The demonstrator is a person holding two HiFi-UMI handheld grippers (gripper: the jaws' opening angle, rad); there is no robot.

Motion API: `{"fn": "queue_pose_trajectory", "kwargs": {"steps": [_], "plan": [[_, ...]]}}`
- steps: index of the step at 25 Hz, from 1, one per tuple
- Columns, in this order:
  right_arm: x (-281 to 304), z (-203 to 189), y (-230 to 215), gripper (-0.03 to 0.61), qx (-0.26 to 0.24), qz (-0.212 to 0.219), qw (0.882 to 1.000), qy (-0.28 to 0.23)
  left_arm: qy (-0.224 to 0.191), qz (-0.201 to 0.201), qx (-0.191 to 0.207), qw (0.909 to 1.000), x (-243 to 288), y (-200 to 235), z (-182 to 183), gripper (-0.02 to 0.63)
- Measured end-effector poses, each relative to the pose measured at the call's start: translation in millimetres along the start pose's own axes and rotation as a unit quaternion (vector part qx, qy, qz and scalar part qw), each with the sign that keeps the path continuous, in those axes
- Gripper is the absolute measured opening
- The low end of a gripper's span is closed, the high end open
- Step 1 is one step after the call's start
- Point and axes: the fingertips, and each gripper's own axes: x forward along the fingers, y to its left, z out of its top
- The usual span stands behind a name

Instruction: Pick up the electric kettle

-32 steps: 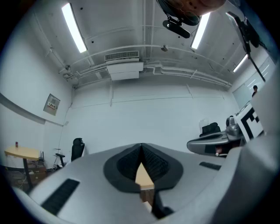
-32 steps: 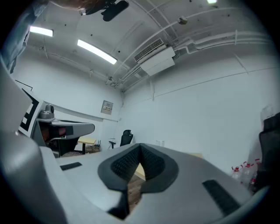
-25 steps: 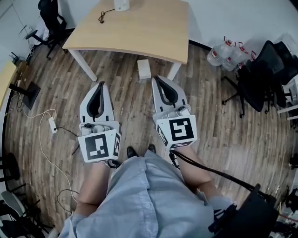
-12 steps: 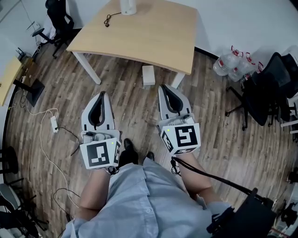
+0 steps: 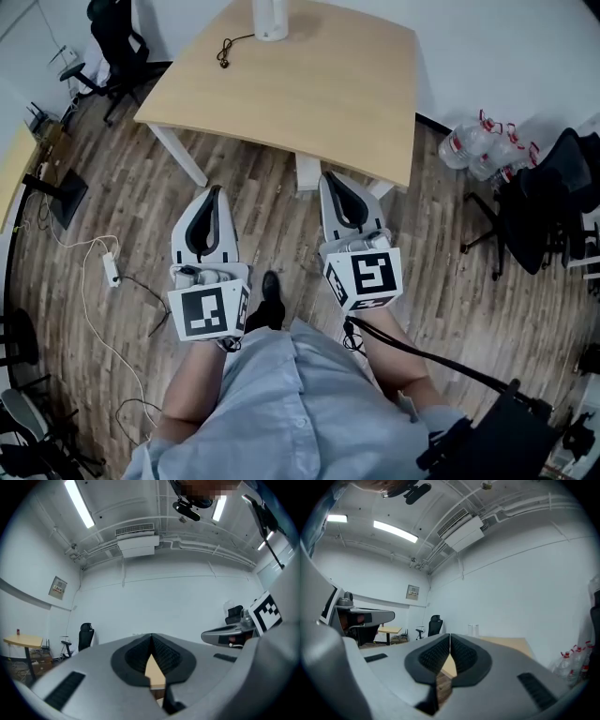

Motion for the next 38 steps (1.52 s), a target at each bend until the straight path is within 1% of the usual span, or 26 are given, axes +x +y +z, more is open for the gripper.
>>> {"fn": "queue_pose_trajectory", "kwargs": {"steps": [7, 10, 13, 18, 24, 29, 35, 38], "plan": [[71.0, 16.5, -13.6, 0.002, -0.022, -0.035, 0.999, -0.017, -0.018, -0.018, 0.003, 0.9997, 63.7, 44.9, 1.2, 0.0], [91.7, 21.0, -12.7, 0.003, -0.026, -0.045, 0.998, -0.019, -0.026, -0.021, 0.0, 0.9994, 78.1, 64.7, 0.2, 0.0], [106.6, 23.8, -8.3, 0.003, -0.034, -0.047, 0.998, -0.017, -0.027, -0.023, -0.01, 0.9993, 86.8, 77.3, -4.9, 0.0], [124.6, 23.7, -18.9, 0.003, -0.037, -0.052, 0.998, -0.015, -0.018, -0.029, -0.02, 0.9992, 106.8, 79.9, -15.9, 0.0], [160.4, 10.4, -40.8, 0.003, -0.027, -0.054, 0.998, -0.006, -0.005, -0.031, -0.016, 0.9994, 144.6, 84.3, -29.9, 0.0], [205.3, 5.8, -63.7, 0.003, -0.023, -0.053, 0.998, -0.005, 0.001, -0.032, -0.01, 0.9994, 190.7, 91.7, -38.3, 0.0], [265.4, 2.0, -101.9, 0.003, -0.029, -0.048, 0.998, 0.005, 0.013, -0.034, -0.004, 0.9993, 260.2, 94.9, -43.0, 0.0], [294.7, -0.8, -120.2, 0.002, -0.022, -0.042, 0.999, 0.008, 0.011, -0.026, 0.001, 0.9996, 291.6, 100.2, -41.8, 0.0]]}}
